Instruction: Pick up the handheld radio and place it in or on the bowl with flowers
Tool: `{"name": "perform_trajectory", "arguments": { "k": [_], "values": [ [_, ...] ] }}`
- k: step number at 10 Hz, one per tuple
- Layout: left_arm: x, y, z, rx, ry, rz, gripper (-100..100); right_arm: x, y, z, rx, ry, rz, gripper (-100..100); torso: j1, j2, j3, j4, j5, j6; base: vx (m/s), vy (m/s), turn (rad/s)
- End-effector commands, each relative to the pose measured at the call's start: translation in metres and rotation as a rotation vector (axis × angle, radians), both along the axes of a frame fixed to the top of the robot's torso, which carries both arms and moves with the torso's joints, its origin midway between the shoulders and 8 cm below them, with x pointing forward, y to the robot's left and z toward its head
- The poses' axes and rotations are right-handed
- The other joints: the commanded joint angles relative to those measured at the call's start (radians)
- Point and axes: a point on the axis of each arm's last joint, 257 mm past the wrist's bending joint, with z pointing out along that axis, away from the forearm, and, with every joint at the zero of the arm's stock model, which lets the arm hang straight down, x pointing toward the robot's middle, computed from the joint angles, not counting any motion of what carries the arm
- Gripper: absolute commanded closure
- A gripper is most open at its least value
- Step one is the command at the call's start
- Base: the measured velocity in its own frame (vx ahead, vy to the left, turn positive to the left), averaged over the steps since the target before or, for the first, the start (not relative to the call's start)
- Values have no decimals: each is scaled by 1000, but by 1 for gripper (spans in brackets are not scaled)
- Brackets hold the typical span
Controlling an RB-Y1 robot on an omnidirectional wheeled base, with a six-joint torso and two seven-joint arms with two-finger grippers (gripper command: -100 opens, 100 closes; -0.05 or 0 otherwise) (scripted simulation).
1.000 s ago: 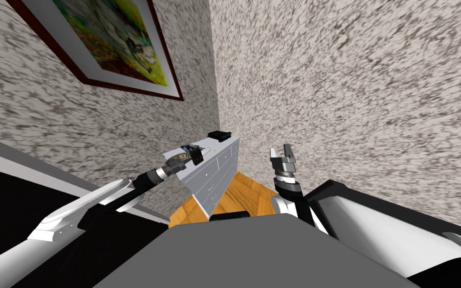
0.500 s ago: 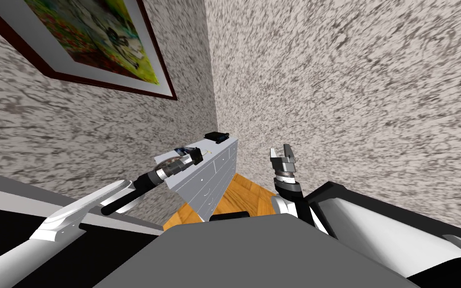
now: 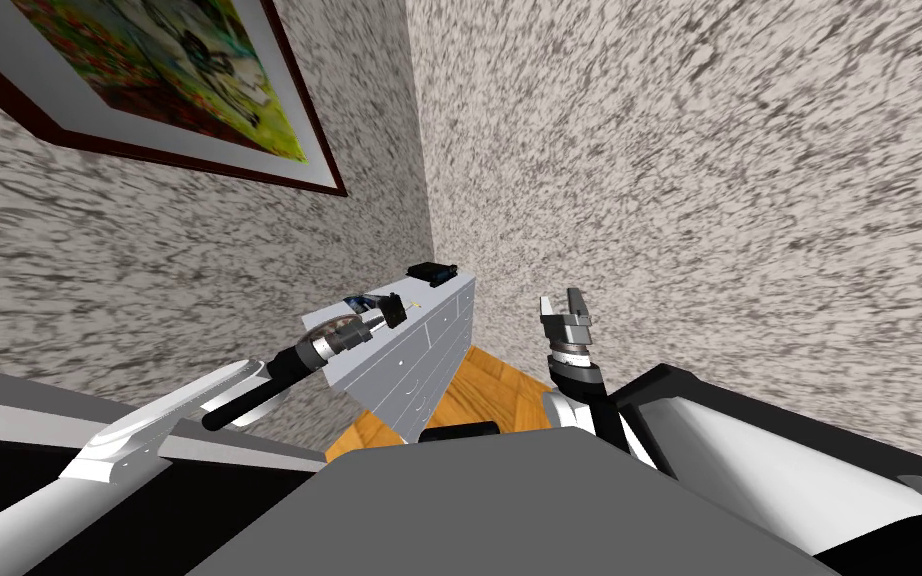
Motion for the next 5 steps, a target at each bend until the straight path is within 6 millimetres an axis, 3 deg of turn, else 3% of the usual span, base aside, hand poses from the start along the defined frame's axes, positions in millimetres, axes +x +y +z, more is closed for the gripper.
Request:
{"name": "perform_trajectory", "arguments": {
  "k": [1, 3, 5],
  "values": [
    [0, 0, 0, 0, 0, 0, 100, 0, 0, 0, 0, 0, 0, 0, 0, 0, 0, 0, 0, 0, 0, 0, 0],
    [2, 4, 3, -13, 20, 8, -100, 0, 0, 0, 0, 0, 0, 0, 0, 0, 0, 0, 0, 0, 20, -15, 3],
    [3, 9, 6, -26, 41, 18, -100, 0, 0, 0, 0, 0, 0, 0, -2, -4, -2, -1, -1, 0, 83, -37, 11]
  ]
}}
